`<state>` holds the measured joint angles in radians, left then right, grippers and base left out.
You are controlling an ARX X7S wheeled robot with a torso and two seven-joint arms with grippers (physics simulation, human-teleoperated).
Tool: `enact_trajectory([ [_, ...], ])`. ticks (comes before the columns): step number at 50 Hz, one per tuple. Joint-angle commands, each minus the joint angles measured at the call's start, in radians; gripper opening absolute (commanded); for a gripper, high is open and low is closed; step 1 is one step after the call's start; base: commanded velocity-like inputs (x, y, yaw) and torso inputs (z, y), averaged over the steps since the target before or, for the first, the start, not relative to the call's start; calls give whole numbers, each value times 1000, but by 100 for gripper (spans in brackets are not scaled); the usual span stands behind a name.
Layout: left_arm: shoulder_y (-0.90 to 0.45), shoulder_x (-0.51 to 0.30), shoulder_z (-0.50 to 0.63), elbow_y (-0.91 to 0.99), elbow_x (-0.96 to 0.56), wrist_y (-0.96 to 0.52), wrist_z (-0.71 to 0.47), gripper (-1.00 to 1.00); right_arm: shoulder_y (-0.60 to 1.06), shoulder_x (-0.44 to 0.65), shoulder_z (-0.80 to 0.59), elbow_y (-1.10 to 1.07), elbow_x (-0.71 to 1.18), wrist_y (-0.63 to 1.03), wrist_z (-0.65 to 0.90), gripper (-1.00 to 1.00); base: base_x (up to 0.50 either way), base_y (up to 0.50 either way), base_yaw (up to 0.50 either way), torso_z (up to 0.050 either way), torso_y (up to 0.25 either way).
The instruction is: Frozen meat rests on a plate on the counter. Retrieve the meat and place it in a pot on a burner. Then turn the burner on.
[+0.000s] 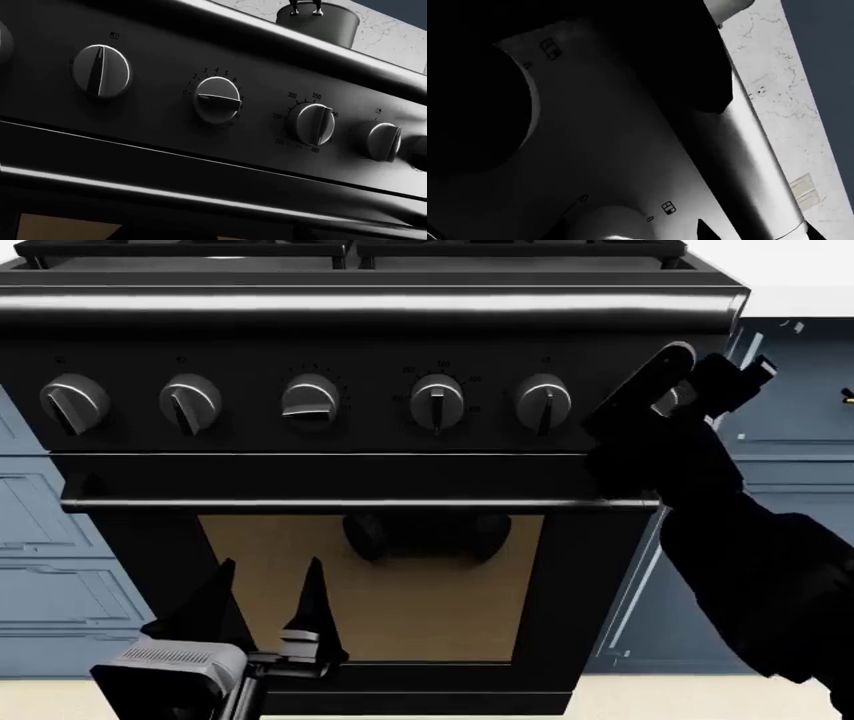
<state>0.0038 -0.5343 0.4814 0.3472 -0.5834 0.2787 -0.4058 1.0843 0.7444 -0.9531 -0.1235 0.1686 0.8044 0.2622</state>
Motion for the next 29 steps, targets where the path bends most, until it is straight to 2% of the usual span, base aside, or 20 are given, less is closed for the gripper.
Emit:
enact_trajectory([
  [1, 3, -6, 4, 20, 5, -1, -1, 100, 5, 27, 66, -167, 5, 100, 30, 100, 0, 0, 0, 0, 10],
  [17, 18, -27, 6, 94, 27, -8, -20, 100, -70, 130, 264, -570, 150, 365, 105, 100, 0, 0, 0, 0, 0],
  [24, 21, -40, 16, 158, 61, -27, -40, 100, -155, 176, 460, -753, 254, 473, 144, 100, 0, 0, 0, 0, 0],
  [29, 20, -61, 26, 220, 90, -62, -57, 100, -249, 197, 651, -868, 335, 536, 161, 100, 0, 0, 0, 0, 0],
])
